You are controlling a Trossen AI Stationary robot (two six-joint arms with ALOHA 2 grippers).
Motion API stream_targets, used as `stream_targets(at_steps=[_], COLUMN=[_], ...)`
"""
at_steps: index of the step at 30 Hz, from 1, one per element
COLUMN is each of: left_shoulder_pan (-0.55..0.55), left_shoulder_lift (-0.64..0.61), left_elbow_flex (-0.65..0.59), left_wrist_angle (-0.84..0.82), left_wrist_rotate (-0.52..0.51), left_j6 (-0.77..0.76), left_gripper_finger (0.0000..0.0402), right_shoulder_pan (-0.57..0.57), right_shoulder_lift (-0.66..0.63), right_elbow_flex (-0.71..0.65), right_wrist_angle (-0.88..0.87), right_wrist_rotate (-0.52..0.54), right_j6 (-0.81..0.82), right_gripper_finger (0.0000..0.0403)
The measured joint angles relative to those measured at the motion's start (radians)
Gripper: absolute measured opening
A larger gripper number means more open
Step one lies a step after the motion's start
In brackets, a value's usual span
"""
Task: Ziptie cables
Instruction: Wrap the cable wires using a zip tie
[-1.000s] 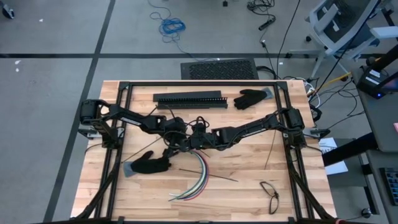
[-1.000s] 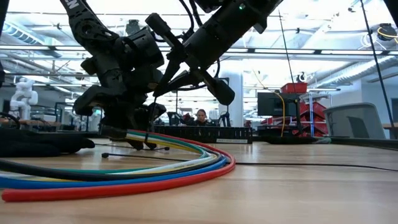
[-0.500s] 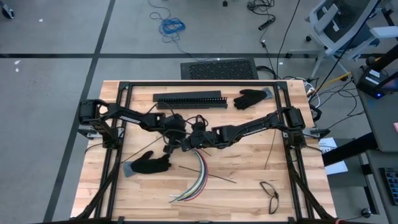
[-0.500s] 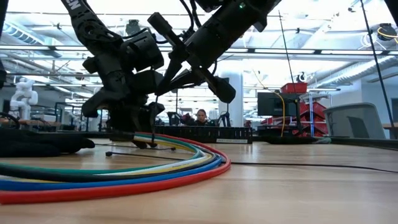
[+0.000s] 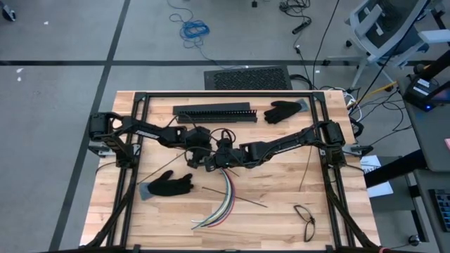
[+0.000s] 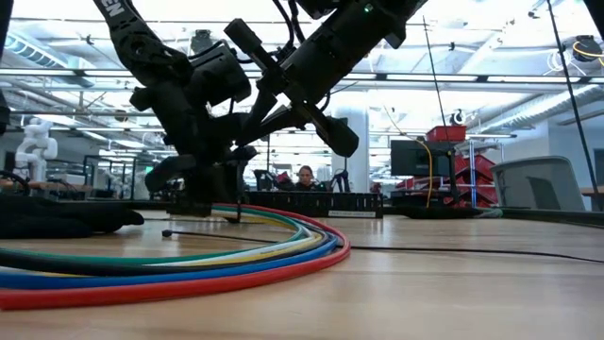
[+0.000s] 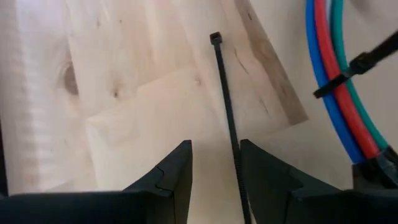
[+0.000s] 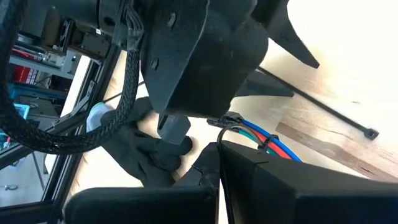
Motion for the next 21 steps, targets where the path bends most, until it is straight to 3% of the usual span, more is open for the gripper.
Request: stream_targets(at_steps=[10,12,16,21], left_shoulder_pan=[0.044,0.064,0.099,0.114], left_shoulder_lift=[-0.057,-0.071,-0.088,-0.087], left_elbow_flex=[0.0,0.0,0.001,0.001], left_wrist_angle=[-0.107,-0.13,-0.106,-0.086], left_wrist_rotate=[0.009,0.067,0.332,0.37], left_j6=[0.028,0.025,-0.046,-0.052], left_gripper_finger=[0.0129,0.0129,0.0129,0.0129], right_shoulder_pan=[0.0,0.0,0.001,-0.001], right_shoulder_lift=[0.002,0.002,0.002,0.002], right_elbow_flex=[-0.001,-0.002,-0.002,-0.002], right_wrist_angle=[-0.003,-0.003,-0.003,-0.003], right_wrist_rotate=[-0.015,-0.016,-0.018,-0.017], right_j6=[-0.008,-0.011,-0.011,-0.008], right_gripper_finger=[0.0,0.0,0.0,0.0])
